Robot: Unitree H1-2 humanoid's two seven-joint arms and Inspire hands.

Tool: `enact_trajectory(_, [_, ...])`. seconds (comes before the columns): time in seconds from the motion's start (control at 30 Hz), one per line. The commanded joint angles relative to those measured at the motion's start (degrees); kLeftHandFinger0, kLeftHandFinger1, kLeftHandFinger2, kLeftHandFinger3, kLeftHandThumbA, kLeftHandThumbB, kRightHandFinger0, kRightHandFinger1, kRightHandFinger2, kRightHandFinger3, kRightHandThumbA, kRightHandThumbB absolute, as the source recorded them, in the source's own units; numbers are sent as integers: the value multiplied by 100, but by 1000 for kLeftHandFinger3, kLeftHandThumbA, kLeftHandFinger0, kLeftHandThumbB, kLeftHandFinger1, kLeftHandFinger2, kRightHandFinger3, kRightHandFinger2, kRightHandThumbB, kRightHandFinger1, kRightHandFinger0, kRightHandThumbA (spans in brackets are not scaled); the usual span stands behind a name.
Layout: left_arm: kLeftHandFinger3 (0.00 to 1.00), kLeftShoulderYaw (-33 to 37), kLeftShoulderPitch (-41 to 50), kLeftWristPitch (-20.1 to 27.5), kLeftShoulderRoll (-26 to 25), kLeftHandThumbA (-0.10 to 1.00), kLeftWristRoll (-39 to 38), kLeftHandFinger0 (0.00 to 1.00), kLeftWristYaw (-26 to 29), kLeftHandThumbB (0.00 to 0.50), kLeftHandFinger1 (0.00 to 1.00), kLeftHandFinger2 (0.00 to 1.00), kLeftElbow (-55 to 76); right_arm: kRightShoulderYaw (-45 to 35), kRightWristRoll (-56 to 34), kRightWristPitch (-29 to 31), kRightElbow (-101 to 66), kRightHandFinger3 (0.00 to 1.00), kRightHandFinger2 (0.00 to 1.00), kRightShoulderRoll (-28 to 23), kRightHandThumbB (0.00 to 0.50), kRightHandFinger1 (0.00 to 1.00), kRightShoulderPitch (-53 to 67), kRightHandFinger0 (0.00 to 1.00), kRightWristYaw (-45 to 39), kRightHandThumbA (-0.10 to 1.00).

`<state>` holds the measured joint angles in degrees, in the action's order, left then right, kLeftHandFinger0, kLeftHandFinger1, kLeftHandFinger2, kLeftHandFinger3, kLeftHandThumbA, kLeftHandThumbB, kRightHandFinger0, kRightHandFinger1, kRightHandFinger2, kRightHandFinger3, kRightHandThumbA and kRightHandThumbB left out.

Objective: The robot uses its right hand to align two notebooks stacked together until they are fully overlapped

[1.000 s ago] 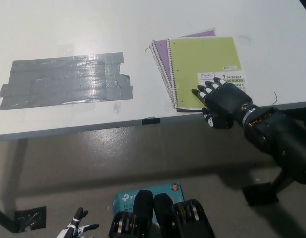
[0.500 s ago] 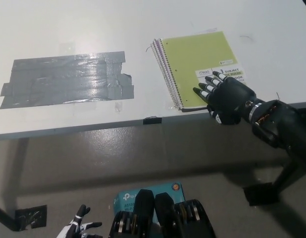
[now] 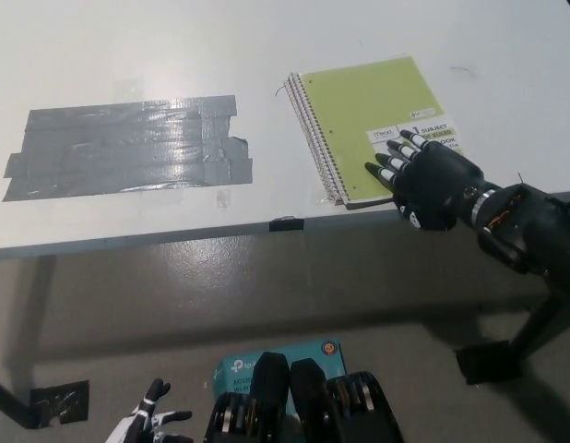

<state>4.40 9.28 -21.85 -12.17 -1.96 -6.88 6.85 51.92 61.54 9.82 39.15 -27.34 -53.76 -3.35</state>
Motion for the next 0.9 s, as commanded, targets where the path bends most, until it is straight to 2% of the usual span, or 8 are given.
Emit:
enact_trajectory(0.0, [1000,7,16,34,-49,1000,34,547,-95,451,597,743,169,2,170,199,106,1000,1000,-12,408,1000,-125,1000,-237,1000])
enact_trajectory(0.07, [1000,8,9,44,-55,1000,35,549,-99,458,600,745,175,-13,176,173,149,1000,1000,29,416,1000,-155,1000,-222,1000])
enact_trajectory(0.1, [1000,7,2,53,-59,1000,32,601,-105,459,615,741,164,-38,153,134,150,1000,1000,74,415,1000,-189,1000,-305,1000])
enact_trajectory(0.2, [1000,32,3,-4,-67,1000,69,635,-99,479,638,763,171,-45,157,128,166,1000,1000,136,409,1000,-231,1000,-397,1000])
enact_trajectory(0.27, [1000,30,7,18,-74,1000,84,720,-91,473,658,768,163,-41,155,80,154,1000,1000,235,413,1000,-275,1000,-508,1000])
enact_trajectory(0.47, [1000,6,3,24,-42,1000,59,707,-78,478,614,712,154,-119,123,-212,79,1000,1000,353,424,1000,-228,1000,-1009,1000])
enact_trajectory(0.67, [1000,10,10,-23,-51,1000,53,712,-92,488,634,733,164,-237,39,-381,38,1000,1000,445,453,1000,-137,1000,-1424,1000])
enact_trajectory(0.87, [1000,14,28,-23,-27,1000,65,716,-69,449,653,740,190,-330,39,-530,24,1000,1000,496,443,1000,-87,1000,-1608,1000])
